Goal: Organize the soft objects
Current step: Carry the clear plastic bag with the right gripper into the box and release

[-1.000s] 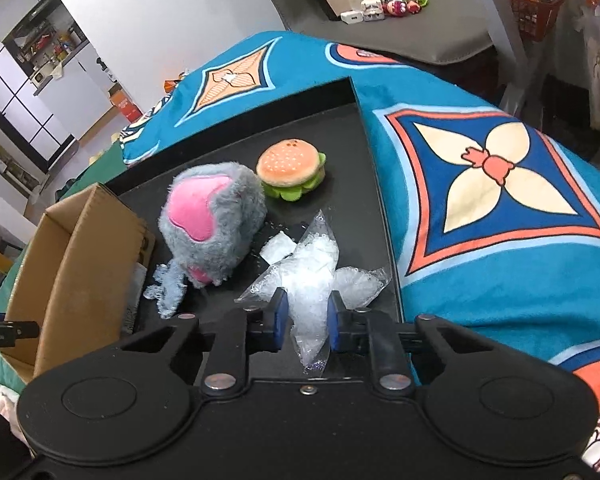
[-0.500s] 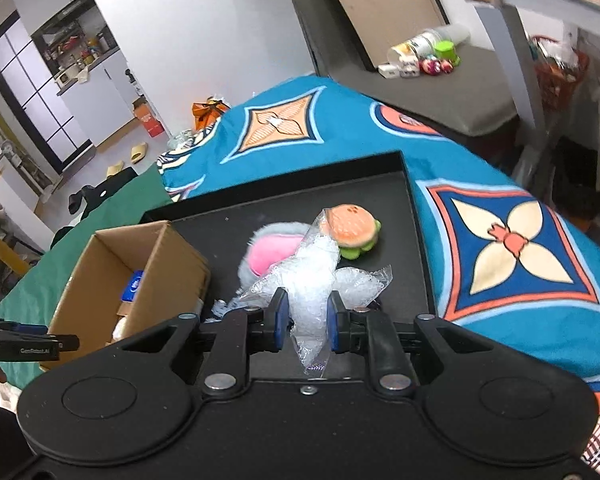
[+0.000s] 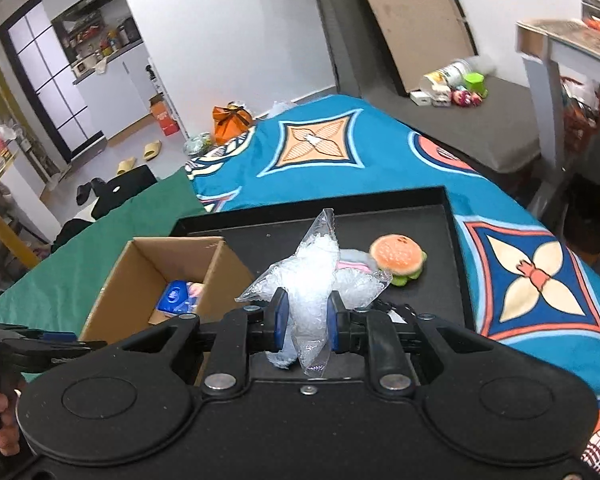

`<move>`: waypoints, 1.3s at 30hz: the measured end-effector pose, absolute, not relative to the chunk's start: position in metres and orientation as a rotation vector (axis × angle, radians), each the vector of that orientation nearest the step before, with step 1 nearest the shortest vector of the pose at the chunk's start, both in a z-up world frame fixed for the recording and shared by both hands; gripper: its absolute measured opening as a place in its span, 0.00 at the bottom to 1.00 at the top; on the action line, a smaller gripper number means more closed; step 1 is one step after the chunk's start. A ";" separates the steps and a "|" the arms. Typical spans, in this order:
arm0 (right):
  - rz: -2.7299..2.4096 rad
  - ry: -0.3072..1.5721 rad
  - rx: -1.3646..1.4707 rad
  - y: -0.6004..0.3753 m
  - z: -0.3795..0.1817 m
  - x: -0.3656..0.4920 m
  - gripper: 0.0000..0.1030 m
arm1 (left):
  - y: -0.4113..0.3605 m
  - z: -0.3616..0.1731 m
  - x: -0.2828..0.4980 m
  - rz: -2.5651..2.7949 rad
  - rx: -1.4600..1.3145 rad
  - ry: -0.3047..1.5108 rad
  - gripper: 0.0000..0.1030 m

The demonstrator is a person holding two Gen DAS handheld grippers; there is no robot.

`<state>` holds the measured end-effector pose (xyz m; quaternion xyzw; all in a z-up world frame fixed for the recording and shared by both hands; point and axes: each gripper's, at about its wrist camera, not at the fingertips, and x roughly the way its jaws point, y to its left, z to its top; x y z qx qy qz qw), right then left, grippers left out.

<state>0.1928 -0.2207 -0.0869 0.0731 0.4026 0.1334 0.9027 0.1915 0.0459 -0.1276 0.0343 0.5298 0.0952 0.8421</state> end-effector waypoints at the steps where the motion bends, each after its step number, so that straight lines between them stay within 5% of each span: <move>1: 0.277 0.829 0.148 -0.218 -0.085 0.192 0.19 | 0.046 -0.128 0.191 0.201 0.073 1.118 0.48; 23: 0.334 0.834 0.024 -0.137 -0.070 0.195 0.19 | 0.068 -0.131 0.188 0.181 -0.034 1.106 0.32; 33: 0.385 0.822 -0.019 -0.100 -0.066 0.201 0.19 | 0.075 -0.137 0.190 0.168 -0.080 1.126 0.09; 39: 0.410 0.825 -0.043 -0.084 -0.067 0.204 0.19 | 0.078 -0.137 0.189 0.166 -0.103 1.121 0.09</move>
